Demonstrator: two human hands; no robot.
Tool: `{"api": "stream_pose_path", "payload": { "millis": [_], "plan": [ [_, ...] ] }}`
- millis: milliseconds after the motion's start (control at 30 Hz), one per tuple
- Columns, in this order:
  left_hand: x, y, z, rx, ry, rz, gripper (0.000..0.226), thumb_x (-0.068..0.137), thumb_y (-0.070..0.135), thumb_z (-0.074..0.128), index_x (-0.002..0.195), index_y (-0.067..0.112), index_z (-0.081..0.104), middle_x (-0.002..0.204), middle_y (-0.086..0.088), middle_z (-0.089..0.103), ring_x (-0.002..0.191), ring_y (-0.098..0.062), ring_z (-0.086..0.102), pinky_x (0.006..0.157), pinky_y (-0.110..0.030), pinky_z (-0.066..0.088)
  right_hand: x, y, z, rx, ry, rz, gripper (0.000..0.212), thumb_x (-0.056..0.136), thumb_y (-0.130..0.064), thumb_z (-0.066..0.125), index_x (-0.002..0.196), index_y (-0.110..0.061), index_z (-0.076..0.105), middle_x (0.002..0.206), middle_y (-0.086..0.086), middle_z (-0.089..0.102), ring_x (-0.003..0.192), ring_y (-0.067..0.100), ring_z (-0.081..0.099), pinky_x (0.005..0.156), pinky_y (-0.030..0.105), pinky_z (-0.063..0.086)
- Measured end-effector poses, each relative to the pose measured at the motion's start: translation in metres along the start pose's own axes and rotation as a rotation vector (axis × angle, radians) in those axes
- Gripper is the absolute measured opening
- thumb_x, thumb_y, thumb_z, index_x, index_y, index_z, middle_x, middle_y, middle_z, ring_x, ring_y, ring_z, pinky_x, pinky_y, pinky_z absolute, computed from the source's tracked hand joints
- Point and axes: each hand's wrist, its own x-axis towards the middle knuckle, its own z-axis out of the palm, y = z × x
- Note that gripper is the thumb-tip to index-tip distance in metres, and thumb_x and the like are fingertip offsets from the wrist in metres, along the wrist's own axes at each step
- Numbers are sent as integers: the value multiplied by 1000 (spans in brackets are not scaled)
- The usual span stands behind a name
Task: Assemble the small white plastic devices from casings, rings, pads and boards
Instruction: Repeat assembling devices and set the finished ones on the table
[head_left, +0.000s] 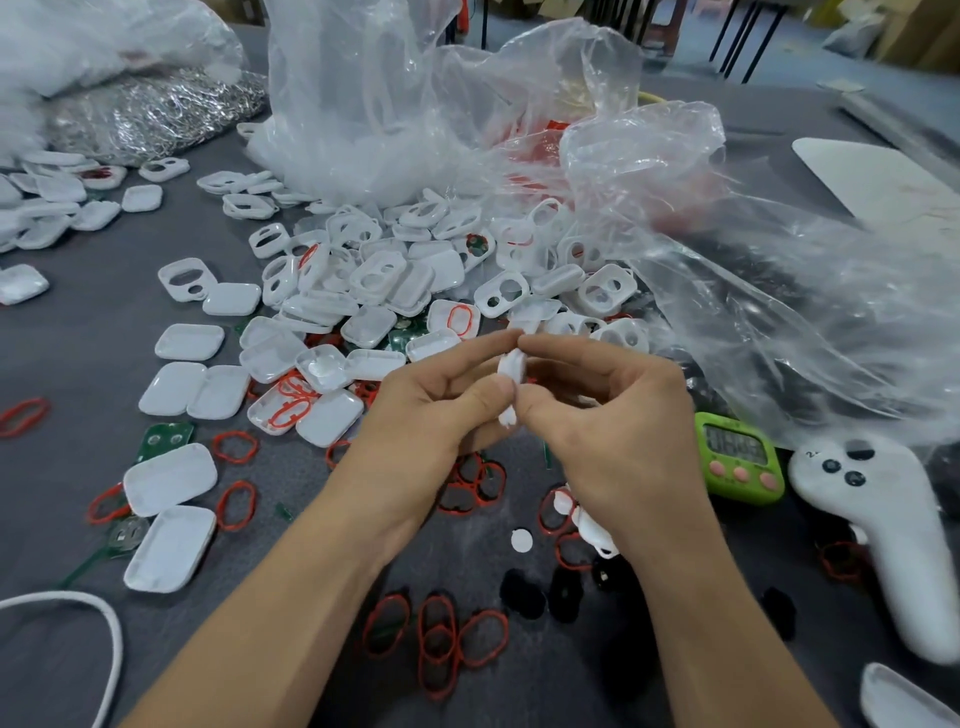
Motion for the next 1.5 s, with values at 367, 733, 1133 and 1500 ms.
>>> {"api": "stream_pose_path", "payload": {
  "millis": [367, 733, 1133, 1500],
  "plan": [
    [1, 1, 1, -298, -47, -155, 28, 89, 15, 61, 107, 17, 81, 113, -12, 77, 91, -17, 77, 73, -25, 61, -4, -6, -2, -181, -8, -32, 44, 69, -23, 88, 104, -47, 78, 91, -20, 77, 88, -1, 72, 79, 18, 58],
    [4, 2, 0, -430, -109, -220, 35, 90, 13, 58, 120, 5, 74, 126, -18, 71, 111, -27, 73, 81, -33, 62, 0, -10, -8, -79, -101, -10, 53, 48, -51, 79, 101, -45, 77, 90, -16, 75, 85, 6, 72, 79, 27, 59],
    [2, 8, -2, -447, -135, -267, 44, 94, 16, 55, 136, 2, 61, 132, -20, 68, 117, -30, 70, 88, -38, 62, 3, -9, -15, 236, -108, 67, 40, 61, -15, 86, 99, -25, 80, 96, 8, 77, 88, 16, 73, 82, 38, 60],
    [-2, 14, -2, -530, -198, -324, 39, 94, 9, 56, 130, 0, 67, 138, -22, 63, 119, -32, 68, 86, -40, 63, 8, -17, -32, 679, -196, 275, 45, 53, -21, 86, 97, -16, 76, 98, 10, 75, 84, 23, 74, 80, 31, 61]
  ]
}}
